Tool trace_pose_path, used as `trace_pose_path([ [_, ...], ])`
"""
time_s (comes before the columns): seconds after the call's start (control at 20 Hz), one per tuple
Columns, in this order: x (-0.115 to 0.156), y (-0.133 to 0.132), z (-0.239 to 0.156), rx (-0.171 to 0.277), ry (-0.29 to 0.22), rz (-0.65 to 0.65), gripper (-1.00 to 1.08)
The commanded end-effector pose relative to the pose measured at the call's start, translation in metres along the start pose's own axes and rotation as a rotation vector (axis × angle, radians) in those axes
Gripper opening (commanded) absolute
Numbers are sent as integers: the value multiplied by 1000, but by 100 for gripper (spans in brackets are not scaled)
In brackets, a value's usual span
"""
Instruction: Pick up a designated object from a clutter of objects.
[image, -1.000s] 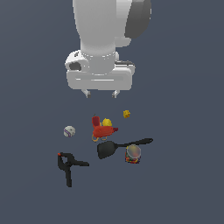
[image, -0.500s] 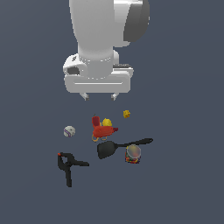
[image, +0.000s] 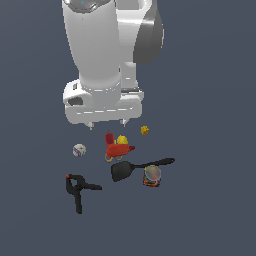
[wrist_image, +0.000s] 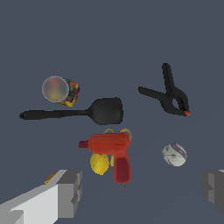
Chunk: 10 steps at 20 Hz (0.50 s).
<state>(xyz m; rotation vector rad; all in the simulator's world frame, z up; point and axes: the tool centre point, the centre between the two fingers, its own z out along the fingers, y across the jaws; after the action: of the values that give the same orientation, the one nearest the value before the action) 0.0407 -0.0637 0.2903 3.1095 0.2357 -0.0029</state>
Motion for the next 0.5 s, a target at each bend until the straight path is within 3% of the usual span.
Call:
trace_pose_path([
  [0.0,10,9,10,0,-1,-47,100],
  [0.45,47,47,56,2,-1,-233,100],
])
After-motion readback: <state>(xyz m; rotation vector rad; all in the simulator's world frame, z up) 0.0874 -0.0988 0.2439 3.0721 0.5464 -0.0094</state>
